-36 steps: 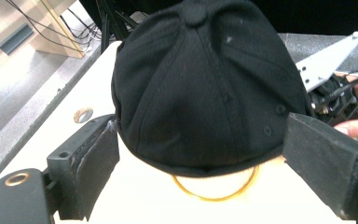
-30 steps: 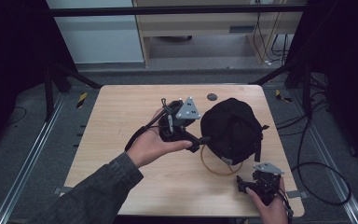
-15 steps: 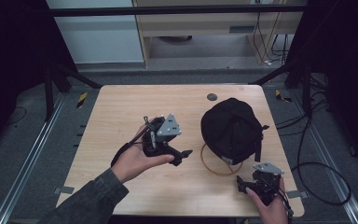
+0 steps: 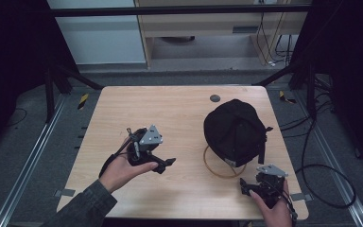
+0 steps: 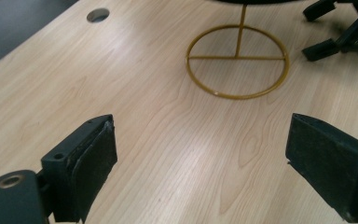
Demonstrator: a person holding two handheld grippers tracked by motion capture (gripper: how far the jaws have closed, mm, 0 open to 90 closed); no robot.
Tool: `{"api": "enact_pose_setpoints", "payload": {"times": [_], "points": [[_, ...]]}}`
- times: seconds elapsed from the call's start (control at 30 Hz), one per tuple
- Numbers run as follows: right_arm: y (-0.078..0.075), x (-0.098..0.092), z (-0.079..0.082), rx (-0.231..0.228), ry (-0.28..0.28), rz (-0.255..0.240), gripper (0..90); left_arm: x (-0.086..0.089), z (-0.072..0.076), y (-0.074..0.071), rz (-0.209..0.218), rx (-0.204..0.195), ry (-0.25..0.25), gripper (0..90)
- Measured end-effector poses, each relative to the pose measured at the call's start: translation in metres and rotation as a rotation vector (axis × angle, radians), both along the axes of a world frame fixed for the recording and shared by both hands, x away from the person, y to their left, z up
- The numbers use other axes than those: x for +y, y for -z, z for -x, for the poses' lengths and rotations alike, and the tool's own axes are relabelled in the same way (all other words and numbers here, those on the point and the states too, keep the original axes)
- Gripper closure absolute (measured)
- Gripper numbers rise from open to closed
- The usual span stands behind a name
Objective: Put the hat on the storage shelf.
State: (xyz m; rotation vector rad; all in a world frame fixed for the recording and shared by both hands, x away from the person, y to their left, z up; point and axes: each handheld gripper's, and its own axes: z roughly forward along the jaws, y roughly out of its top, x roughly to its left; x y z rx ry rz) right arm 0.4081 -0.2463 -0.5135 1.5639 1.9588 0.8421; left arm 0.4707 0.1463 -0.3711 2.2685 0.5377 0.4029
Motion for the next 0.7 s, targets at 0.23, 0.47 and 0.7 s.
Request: {"api": "enact_pose_setpoints", "payload": {"times": [0.23,0.47,0.7], "points": [[0.0,0.0,0.0,0.0,0.0,0.0,0.3,0.016,-0.003,0.015,0.011,0.02,-0.035,7.1],[0.0,0.0,0.0,0.0,0.0,0.0,0.3,0.025,-0.005,0.03,0.004,0.033,-0.057,7.1],[0.0,0.0,0.0,0.0,0.0,0.0,0.3,0.036,-0.007,0.044,-0.001,0.038,-0.08,7.1]]}}
